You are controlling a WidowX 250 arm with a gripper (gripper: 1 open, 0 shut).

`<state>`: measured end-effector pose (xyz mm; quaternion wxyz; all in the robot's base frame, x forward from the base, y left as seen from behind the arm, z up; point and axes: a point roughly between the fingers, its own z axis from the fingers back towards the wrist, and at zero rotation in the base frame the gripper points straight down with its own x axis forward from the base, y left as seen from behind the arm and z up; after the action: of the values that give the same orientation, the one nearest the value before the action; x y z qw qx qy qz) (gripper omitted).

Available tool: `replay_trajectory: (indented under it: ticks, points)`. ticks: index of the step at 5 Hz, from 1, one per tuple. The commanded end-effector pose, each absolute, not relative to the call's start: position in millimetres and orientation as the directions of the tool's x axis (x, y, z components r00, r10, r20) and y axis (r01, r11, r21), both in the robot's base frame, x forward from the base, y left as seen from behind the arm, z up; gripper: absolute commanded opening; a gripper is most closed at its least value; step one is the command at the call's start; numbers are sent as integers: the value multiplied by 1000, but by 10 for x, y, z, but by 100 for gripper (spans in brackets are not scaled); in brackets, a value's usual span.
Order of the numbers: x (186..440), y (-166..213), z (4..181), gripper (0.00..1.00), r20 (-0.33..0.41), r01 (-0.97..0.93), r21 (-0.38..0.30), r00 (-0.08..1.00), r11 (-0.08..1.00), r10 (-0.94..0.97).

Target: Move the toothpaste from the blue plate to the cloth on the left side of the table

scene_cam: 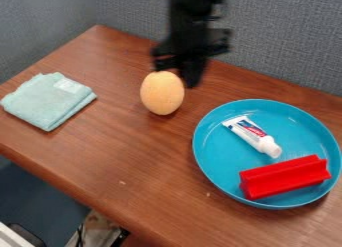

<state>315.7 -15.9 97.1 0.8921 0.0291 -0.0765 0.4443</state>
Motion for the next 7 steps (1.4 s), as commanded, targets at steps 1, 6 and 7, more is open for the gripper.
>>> replay_trajectory:
  ticks: [1,6,7]
  points:
    - [3269,-546,1007,0,184,-771,-47,618,635,765]
    - [3190,-954,676,0,184,-723,-76,666,686,723]
    - [3188,-968,619,0,186,-721,-80,668,689,721]
